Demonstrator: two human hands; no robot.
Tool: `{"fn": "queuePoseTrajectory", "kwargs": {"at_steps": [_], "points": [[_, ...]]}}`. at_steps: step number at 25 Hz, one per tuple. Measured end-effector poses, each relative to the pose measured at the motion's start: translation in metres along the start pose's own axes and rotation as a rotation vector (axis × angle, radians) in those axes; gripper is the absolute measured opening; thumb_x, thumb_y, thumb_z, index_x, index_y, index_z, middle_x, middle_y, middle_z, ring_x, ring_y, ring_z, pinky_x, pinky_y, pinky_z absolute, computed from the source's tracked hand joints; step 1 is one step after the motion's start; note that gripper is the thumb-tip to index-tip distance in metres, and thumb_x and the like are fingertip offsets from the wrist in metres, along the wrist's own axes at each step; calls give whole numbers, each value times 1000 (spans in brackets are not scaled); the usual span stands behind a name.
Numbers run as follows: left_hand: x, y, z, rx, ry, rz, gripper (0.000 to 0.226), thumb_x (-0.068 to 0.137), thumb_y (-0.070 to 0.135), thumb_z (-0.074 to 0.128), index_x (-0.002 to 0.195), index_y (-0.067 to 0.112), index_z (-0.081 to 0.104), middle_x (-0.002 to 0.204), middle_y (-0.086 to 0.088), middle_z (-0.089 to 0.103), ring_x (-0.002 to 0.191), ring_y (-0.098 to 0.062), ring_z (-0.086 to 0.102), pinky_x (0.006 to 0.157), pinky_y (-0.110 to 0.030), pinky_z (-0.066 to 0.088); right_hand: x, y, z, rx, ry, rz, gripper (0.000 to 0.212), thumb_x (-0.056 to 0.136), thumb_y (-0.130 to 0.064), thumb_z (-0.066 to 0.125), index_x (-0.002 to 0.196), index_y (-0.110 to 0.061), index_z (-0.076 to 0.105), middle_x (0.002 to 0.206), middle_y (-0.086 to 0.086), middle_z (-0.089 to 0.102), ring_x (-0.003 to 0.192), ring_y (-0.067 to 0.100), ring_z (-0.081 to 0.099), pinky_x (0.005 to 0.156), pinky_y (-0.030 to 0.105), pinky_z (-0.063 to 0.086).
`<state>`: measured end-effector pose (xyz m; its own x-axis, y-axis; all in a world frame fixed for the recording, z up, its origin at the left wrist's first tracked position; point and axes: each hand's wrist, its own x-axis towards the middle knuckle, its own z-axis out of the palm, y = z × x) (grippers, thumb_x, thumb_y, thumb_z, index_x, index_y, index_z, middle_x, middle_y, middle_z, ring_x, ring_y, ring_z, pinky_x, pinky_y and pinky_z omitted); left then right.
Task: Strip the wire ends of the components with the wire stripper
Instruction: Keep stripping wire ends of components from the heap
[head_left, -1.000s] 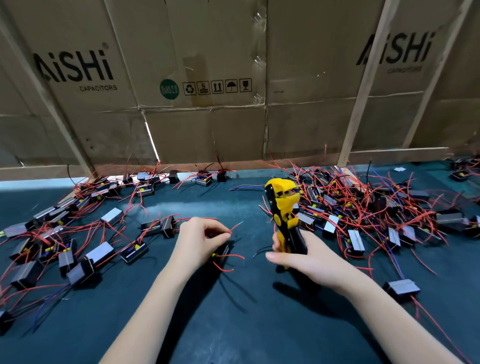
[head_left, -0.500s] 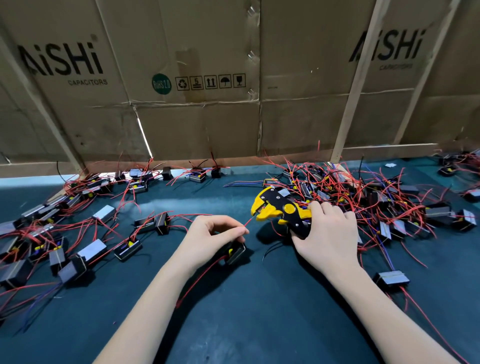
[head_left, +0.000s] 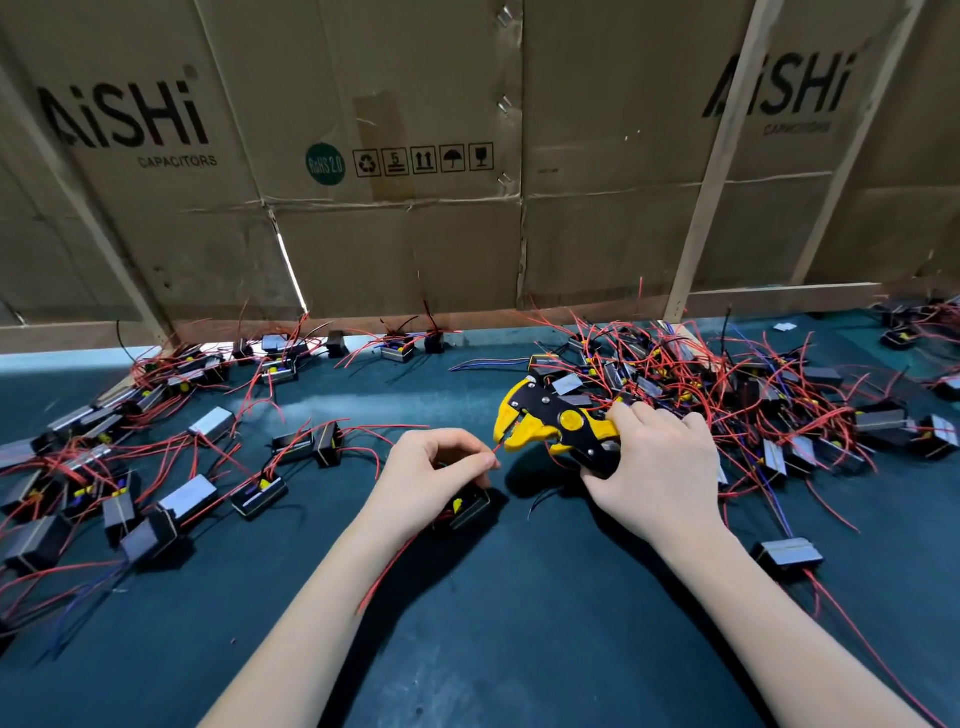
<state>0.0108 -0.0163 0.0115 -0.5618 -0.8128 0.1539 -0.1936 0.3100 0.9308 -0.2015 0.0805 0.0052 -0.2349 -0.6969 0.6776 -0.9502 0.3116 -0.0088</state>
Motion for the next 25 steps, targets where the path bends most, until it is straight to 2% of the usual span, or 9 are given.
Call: {"fn": "queuePoseTrajectory", "kwargs": {"at_steps": [3, 7, 9, 12, 14, 15, 18, 23, 25], "points": [[0, -2, -2, -16, -18, -4, 15, 88, 14, 69, 75, 17, 75, 64, 1, 69, 55, -4, 56, 56, -13, 41, 1, 1, -2, 1, -4, -14, 40, 57, -42, 82, 66, -13, 56, 62, 3, 60, 58, 29, 60, 60, 32, 32], [-1, -1, -1, 7, -72, -8, 12, 90, 17, 68, 80, 17, 74, 69, -2, 72, 64, -11, 61, 63, -23, 44, 2, 2, -2, -2, -38, -5, 42, 51, -40, 88, 56, -13, 57, 52, 3, 59, 47, 29, 58, 51, 25, 30], [-1, 1, -7, -16, -137, -3, 9, 93, 9, 63, 90, 12, 71, 76, -5, 74, 69, -12, 60, 66, -25, 44, 1, 2, 1, -12, -54, 22, 42, 50, -39, 90, 53, -13, 58, 48, 4, 57, 44, 29, 57, 50, 22, 25], [-2, 1, -31, -99, -366, 16, 26, 88, -15, 52, 101, 4, 64, 105, -12, 73, 93, -16, 67, 83, -25, 50, 1, 4, 5, -38, -21, 35, 44, 56, -47, 86, 65, -12, 62, 59, 6, 61, 55, 30, 60, 53, 28, 31], [-5, 1, -41, -59, -511, 34, 25, 88, -14, 58, 104, 3, 68, 118, -11, 69, 111, -21, 65, 94, -23, 48, 0, 8, 8, -72, 7, 42, 50, 62, -53, 79, 80, -10, 63, 73, 8, 62, 69, 32, 60, 64, 37, 37], [-6, 0, -42, -26, -542, 43, 22, 87, -9, 64, 105, 2, 70, 120, -11, 68, 113, -22, 64, 95, -23, 48, 0, 10, 9, -82, 23, 54, 52, 63, -55, 78, 84, -10, 62, 76, 8, 61, 72, 32, 59, 68, 39, 37], [-5, 0, -36, 41, -515, 72, 21, 83, 0, 74, 103, 2, 74, 114, -9, 67, 101, -19, 64, 87, -21, 49, -1, 12, 10, -72, 39, 90, 54, 63, -57, 78, 85, -10, 62, 78, 8, 60, 74, 32, 59, 69, 39, 37], [-2, -4, -30, 27, -355, 82, 1, 83, 7, 75, 83, 8, 76, 92, -9, 71, 83, -15, 63, 80, -26, 50, 1, 13, 9, -4, 98, 124, 54, 62, -54, 81, 91, -11, 65, 81, 7, 61, 77, 32, 59, 71, 39, 36], [0, -6, -28, 27, -293, 55, 10, 89, 15, 70, 82, 10, 74, 85, -11, 71, 78, -13, 61, 78, -27, 48, 2, 15, 7, 28, 136, 145, 53, 61, -51, 79, 94, -11, 65, 84, 6, 61, 80, 33, 58, 72, 40, 35]]}}
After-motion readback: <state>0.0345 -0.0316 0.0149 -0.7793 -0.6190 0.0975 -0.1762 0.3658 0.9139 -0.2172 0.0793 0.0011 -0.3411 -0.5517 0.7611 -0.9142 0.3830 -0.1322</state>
